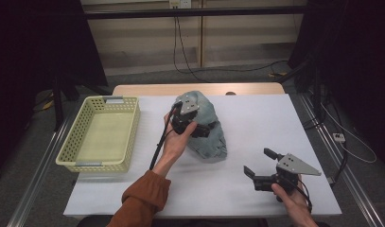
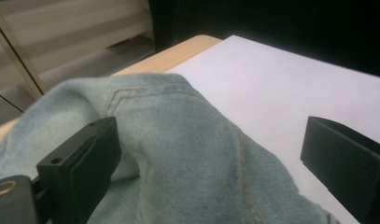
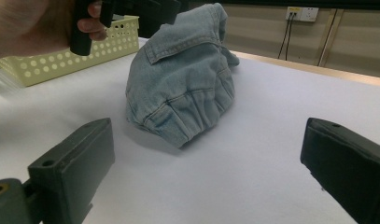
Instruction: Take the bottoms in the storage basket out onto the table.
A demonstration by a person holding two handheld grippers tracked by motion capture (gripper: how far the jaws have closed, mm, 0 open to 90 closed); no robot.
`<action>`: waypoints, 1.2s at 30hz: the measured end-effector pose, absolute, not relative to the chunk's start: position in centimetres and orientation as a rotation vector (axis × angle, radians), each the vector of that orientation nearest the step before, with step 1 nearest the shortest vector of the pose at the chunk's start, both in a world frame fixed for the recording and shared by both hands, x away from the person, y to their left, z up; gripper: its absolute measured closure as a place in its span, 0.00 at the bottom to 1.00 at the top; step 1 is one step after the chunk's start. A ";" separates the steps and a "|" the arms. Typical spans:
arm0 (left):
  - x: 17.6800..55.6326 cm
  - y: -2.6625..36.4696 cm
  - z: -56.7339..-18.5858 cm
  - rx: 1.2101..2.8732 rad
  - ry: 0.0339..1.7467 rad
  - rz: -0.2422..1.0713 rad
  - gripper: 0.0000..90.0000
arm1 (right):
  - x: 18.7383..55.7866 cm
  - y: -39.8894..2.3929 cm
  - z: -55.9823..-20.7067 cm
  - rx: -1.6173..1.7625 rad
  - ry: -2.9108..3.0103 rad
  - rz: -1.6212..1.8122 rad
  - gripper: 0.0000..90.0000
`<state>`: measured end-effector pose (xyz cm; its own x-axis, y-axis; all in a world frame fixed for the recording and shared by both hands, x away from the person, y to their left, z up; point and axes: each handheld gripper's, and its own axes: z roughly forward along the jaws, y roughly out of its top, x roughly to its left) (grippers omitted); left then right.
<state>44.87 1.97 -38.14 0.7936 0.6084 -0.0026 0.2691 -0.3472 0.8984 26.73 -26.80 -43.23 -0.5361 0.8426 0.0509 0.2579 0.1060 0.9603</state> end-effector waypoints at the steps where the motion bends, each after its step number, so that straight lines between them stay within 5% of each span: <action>1: 44.8 2.0 -38.2 1.951 0.669 0.427 0.05 | 26.8 -26.8 -43.2 1.076 1.863 1.447 0.03; 36: 40.6 6.5 -35.2 1.915 0.686 0.457 0.04 | 26.6 -26.5 -43.2 1.056 1.868 1.431 0.03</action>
